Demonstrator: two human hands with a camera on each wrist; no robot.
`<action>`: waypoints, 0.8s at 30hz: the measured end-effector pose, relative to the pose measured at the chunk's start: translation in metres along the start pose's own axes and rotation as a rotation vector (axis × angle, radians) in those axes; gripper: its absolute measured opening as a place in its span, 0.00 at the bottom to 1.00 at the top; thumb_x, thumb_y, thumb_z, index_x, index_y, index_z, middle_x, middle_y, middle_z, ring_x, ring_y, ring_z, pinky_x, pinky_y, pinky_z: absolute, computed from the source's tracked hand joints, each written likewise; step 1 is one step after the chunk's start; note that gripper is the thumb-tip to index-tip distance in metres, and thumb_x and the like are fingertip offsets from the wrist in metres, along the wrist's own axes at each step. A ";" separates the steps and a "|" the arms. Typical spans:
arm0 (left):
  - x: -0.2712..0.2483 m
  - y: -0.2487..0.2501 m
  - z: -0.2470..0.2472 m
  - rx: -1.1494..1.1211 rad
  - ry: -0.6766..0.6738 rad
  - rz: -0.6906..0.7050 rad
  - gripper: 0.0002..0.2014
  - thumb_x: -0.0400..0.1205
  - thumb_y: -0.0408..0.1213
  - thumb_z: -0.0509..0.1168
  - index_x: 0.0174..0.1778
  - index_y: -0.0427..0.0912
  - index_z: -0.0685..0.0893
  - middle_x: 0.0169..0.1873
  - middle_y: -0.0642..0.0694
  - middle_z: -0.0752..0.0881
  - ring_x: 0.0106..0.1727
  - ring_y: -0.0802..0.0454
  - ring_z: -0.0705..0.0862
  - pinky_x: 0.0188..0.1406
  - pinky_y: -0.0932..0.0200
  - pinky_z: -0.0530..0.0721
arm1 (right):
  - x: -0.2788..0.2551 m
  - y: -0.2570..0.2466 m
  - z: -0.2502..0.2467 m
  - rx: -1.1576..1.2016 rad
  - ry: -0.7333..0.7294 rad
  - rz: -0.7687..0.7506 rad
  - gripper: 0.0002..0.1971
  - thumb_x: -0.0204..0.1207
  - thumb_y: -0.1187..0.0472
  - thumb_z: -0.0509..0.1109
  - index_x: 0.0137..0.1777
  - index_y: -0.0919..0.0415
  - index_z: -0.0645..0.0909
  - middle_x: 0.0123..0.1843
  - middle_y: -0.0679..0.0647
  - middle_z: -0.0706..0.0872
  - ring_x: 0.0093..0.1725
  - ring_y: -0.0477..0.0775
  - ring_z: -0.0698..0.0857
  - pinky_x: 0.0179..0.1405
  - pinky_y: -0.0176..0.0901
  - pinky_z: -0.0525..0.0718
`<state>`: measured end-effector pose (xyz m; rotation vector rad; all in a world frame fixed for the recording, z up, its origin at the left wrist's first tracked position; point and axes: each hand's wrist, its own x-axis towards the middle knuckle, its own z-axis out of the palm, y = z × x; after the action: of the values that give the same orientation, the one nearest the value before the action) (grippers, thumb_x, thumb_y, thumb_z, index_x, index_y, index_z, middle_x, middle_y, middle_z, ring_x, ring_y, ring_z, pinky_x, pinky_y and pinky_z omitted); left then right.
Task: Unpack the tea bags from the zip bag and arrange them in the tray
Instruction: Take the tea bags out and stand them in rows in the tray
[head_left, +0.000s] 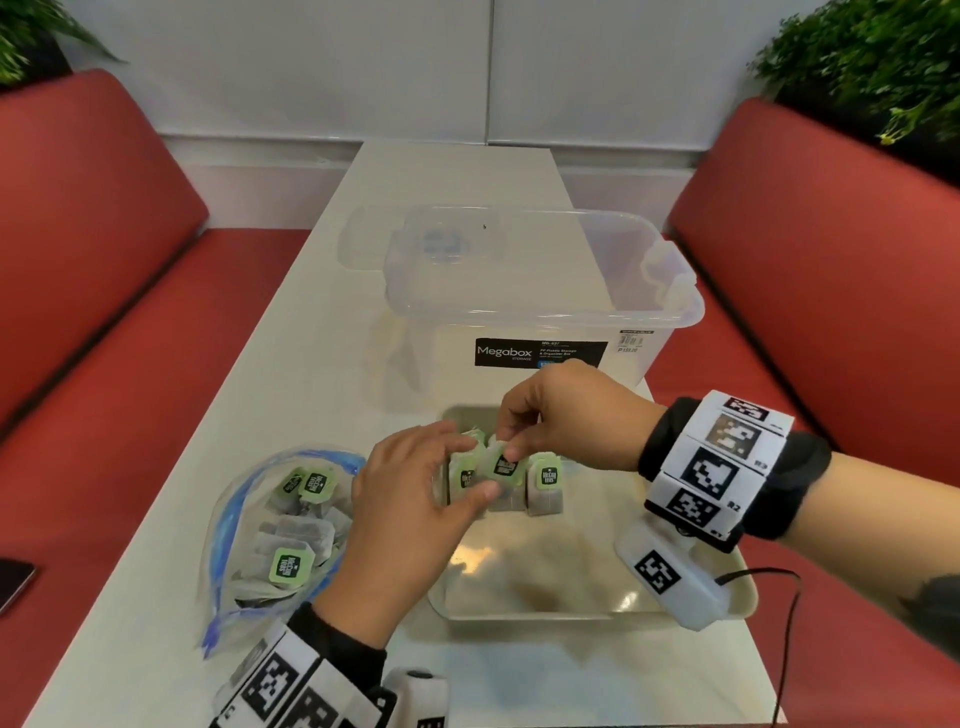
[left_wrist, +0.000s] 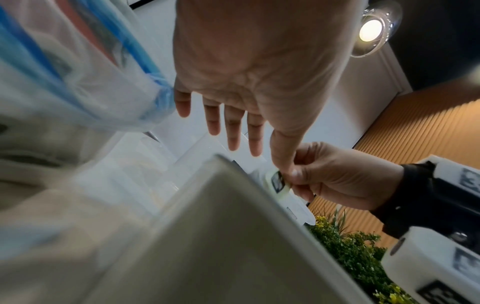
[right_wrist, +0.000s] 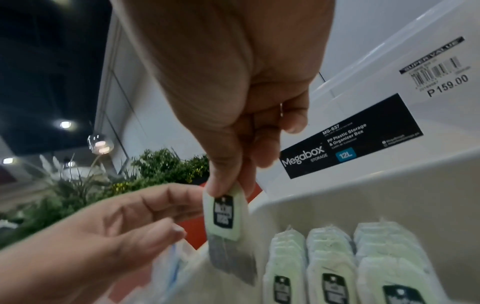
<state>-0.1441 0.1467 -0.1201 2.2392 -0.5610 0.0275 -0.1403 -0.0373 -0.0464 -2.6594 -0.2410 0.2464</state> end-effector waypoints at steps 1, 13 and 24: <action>-0.003 -0.003 0.000 0.014 0.002 0.000 0.20 0.65 0.63 0.67 0.52 0.67 0.79 0.60 0.70 0.74 0.64 0.66 0.65 0.63 0.56 0.64 | 0.003 0.002 0.001 -0.081 -0.034 0.019 0.05 0.68 0.56 0.78 0.44 0.51 0.88 0.40 0.47 0.90 0.39 0.44 0.83 0.42 0.37 0.79; -0.036 -0.019 -0.002 0.177 -0.100 0.194 0.13 0.67 0.55 0.67 0.45 0.63 0.76 0.44 0.70 0.84 0.45 0.69 0.72 0.48 0.66 0.70 | 0.042 0.011 0.045 -0.505 -0.307 0.083 0.05 0.73 0.59 0.72 0.47 0.50 0.86 0.39 0.45 0.80 0.40 0.50 0.78 0.37 0.40 0.72; -0.041 -0.022 -0.003 0.189 -0.170 0.219 0.16 0.68 0.67 0.60 0.44 0.64 0.78 0.42 0.72 0.83 0.46 0.69 0.73 0.50 0.66 0.66 | 0.033 0.015 0.039 -0.534 -0.242 0.046 0.07 0.74 0.56 0.68 0.52 0.50 0.79 0.42 0.47 0.80 0.42 0.52 0.78 0.35 0.40 0.70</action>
<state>-0.1715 0.1774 -0.1423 2.3664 -0.9289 0.0019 -0.1146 -0.0266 -0.0923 -3.1625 -0.3644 0.5936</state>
